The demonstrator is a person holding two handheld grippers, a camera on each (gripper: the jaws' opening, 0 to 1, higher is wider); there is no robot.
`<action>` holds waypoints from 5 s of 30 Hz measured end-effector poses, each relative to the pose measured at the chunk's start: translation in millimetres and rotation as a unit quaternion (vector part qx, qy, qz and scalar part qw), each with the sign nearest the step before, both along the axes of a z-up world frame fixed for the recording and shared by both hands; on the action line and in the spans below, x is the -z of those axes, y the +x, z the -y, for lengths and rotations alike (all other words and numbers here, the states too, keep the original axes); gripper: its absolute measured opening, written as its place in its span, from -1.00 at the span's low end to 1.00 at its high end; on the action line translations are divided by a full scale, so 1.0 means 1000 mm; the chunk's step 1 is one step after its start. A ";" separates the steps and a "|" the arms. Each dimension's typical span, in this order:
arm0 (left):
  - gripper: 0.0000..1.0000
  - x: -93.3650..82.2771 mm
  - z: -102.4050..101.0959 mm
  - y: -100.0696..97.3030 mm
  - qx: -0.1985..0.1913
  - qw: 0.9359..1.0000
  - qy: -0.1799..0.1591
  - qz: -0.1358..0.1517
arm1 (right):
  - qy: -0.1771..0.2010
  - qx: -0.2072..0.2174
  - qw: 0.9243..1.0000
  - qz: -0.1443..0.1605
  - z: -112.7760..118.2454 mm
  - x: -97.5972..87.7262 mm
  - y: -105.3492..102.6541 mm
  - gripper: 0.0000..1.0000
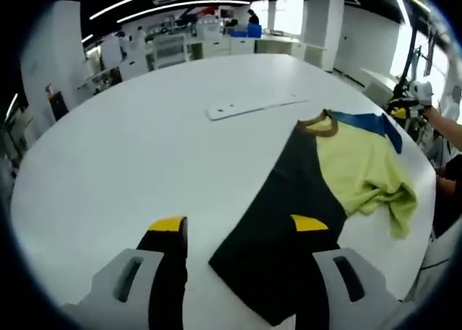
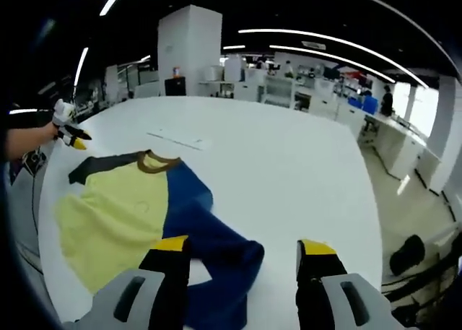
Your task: Fold the garment on the visible template until the final outline fits inside the template.
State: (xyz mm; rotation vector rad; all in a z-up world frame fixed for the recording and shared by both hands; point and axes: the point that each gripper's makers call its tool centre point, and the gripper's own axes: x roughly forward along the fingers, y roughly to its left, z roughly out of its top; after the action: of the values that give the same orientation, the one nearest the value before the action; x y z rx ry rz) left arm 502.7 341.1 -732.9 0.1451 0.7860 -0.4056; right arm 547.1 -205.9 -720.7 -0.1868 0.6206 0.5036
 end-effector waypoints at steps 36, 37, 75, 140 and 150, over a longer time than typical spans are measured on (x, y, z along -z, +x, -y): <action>0.09 -0.012 0.045 -0.060 0.027 0.997 -0.061 0.031 | 0.078 -0.009 0.997 0.018 -0.043 -0.010 -0.075 0.20; 0.09 -0.011 0.045 -0.061 0.026 0.997 -0.062 0.030 | 0.079 -0.011 0.997 0.019 -0.044 -0.011 -0.076 0.20; -0.04 0.017 0.107 -0.130 0.070 0.990 -0.124 -0.002 | 0.106 -0.079 0.991 -0.009 -0.099 0.017 -0.155 0.13; -0.56 0.052 0.237 -0.158 0.199 0.966 -0.153 -0.055 | -0.034 -0.232 0.972 -0.018 -0.154 0.072 -0.198 -0.78; -0.71 0.058 0.240 -0.158 0.202 0.966 -0.149 -0.063 | -0.083 -0.258 0.963 -0.002 -0.152 0.078 -0.196 -0.89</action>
State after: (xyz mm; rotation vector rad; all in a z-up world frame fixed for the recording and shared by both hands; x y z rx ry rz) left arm 344.7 101.3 -790.6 -0.0050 0.8104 -0.9224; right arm 350.6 -54.2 -798.6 -0.5143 0.6178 0.9555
